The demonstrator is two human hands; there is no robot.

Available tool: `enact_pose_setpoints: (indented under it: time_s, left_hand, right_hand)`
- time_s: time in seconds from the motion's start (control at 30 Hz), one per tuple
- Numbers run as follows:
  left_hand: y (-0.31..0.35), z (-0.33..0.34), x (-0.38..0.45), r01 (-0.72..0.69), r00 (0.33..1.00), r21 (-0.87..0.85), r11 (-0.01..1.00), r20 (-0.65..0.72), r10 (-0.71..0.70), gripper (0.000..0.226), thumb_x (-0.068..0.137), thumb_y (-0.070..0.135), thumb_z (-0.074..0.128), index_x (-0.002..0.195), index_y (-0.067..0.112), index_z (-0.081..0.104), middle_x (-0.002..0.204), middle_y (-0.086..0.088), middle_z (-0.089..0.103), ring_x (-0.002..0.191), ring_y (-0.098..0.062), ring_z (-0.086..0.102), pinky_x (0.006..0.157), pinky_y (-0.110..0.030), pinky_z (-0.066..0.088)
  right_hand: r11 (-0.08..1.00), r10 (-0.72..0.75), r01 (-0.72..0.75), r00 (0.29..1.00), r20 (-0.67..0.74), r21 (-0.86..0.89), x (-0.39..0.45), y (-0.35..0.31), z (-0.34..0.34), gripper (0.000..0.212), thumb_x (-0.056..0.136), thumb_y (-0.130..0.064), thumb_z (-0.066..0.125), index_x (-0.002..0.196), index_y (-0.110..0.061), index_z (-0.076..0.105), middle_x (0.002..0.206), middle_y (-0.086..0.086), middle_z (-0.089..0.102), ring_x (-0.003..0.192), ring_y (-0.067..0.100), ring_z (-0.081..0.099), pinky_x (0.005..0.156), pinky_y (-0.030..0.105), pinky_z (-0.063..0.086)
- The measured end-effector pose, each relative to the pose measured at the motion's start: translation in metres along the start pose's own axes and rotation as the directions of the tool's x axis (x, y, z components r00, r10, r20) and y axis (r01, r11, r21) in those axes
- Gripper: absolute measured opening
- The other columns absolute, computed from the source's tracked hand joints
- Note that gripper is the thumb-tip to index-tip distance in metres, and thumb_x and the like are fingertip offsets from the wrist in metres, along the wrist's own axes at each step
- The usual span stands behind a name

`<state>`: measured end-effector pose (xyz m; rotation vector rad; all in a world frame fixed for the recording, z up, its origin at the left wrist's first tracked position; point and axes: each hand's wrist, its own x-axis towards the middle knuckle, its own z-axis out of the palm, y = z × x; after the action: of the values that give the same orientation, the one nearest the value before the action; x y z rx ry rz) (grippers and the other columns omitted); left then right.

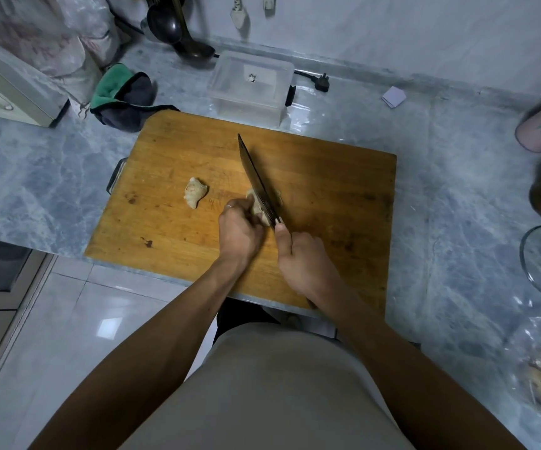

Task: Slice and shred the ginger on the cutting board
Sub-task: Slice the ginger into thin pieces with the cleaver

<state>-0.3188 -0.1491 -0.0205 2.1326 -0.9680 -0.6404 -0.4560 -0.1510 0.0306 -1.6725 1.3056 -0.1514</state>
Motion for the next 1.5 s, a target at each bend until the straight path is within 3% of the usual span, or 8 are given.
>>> enact_pose_setpoints:
  time_s: [0.13, 0.27, 0.43, 0.7, 0.8, 0.9, 1.07, 1.5]
  left_hand:
    - [0.002, -0.001, -0.002, -0.02, 1.0, 0.016, 1.0, 0.011, 0.02, 0.04, 0.087, 0.004, 0.061, 0.127, -0.004, 0.062, 0.12, -0.019, 0.064, 0.108, -0.028, 0.064, 0.086, -0.016, 0.044]
    - [0.009, -0.005, -0.004, -0.043, 0.999, 0.035, 0.998, 0.01, 0.042, 0.027, 0.087, 0.002, 0.061, 0.112, -0.006, 0.068, 0.104, -0.018, 0.07, 0.09, -0.019, 0.064, 0.081, -0.019, 0.047]
    - [0.006, -0.002, -0.001, -0.042, 0.999, 0.032, 0.999, 0.008, 0.041, 0.018, 0.087, 0.001, 0.06, 0.1, -0.004, 0.072, 0.08, -0.011, 0.07, 0.073, -0.016, 0.062, 0.061, -0.011, 0.035]
    - [-0.007, -0.001, 0.003, -0.067, 0.997, 0.069, 0.995, 0.043, 0.064, 0.041, 0.085, 0.011, 0.066, 0.124, 0.002, 0.066, 0.113, -0.017, 0.068, 0.105, -0.027, 0.065, 0.08, -0.013, 0.041]
    - [-0.005, -0.002, 0.001, -0.067, 0.997, 0.062, 0.996, 0.046, 0.064, 0.045, 0.086, 0.009, 0.066, 0.13, -0.001, 0.061, 0.123, -0.019, 0.063, 0.114, -0.028, 0.06, 0.084, -0.013, 0.037]
    - [-0.008, -0.001, 0.003, -0.074, 0.997, 0.068, 0.995, 0.033, 0.072, 0.04, 0.088, 0.005, 0.062, 0.128, -0.001, 0.063, 0.122, -0.019, 0.063, 0.114, -0.029, 0.06, 0.083, -0.01, 0.035]
    - [-0.009, -0.002, 0.004, -0.054, 0.998, 0.04, 0.998, 0.038, 0.052, 0.042, 0.091, 0.004, 0.063, 0.132, 0.001, 0.06, 0.127, -0.016, 0.062, 0.117, -0.025, 0.058, 0.087, -0.008, 0.033]
    - [-0.013, 0.0, 0.006, -0.062, 0.997, 0.026, 0.998, 0.045, 0.061, 0.04, 0.092, 0.001, 0.061, 0.132, -0.003, 0.059, 0.122, -0.017, 0.061, 0.105, -0.014, 0.056, 0.082, -0.006, 0.032]
  right_hand:
    - [0.999, 0.034, -0.034, 0.999, 0.018, -0.016, 0.002, -0.004, 0.003, 0.063, 0.108, -0.053, 0.016, 0.072, -0.017, 0.053, 0.088, 0.014, 0.061, 0.102, 0.027, 0.054, 0.086, 0.041, 0.045]
    - [0.997, 0.083, -0.083, 0.996, 0.018, -0.006, 0.005, -0.011, 0.004, 0.062, 0.105, -0.059, 0.015, 0.077, -0.019, 0.054, 0.105, 0.021, 0.061, 0.101, 0.029, 0.058, 0.091, 0.047, 0.053]
    - [0.997, 0.073, -0.073, 0.997, 0.025, 0.008, 0.0, -0.008, 0.001, 0.066, 0.106, -0.056, 0.015, 0.075, -0.016, 0.058, 0.096, 0.019, 0.064, 0.101, 0.032, 0.061, 0.086, 0.051, 0.055]
    - [0.996, 0.081, -0.08, 0.996, 0.024, -0.047, 0.003, -0.018, 0.006, 0.066, 0.107, -0.053, 0.015, 0.111, -0.009, 0.065, 0.118, 0.018, 0.06, 0.11, 0.027, 0.05, 0.086, 0.036, 0.04]
    - [0.999, 0.029, -0.029, 0.999, 0.016, -0.04, 0.009, -0.021, -0.001, 0.063, 0.109, -0.049, 0.017, 0.096, -0.017, 0.069, 0.098, 0.015, 0.066, 0.11, 0.03, 0.058, 0.09, 0.041, 0.049]
    - [0.998, 0.055, -0.054, 0.998, 0.014, -0.029, 0.003, -0.011, -0.007, 0.071, 0.108, -0.05, 0.017, 0.075, -0.008, 0.064, 0.074, 0.01, 0.067, 0.077, 0.028, 0.068, 0.075, 0.048, 0.059]
    - [0.996, 0.085, -0.084, 0.996, -0.034, 0.022, -0.007, 0.001, -0.018, 0.068, 0.109, -0.049, 0.018, 0.063, -0.016, 0.055, 0.05, -0.003, 0.053, 0.035, 0.0, 0.052, 0.047, 0.024, 0.04]
    - [0.997, 0.022, -0.025, 0.999, -0.028, -0.075, -0.019, -0.011, -0.012, 0.069, 0.109, -0.048, 0.016, 0.066, -0.011, 0.056, 0.061, 0.004, 0.056, 0.053, 0.016, 0.055, 0.066, 0.042, 0.055]
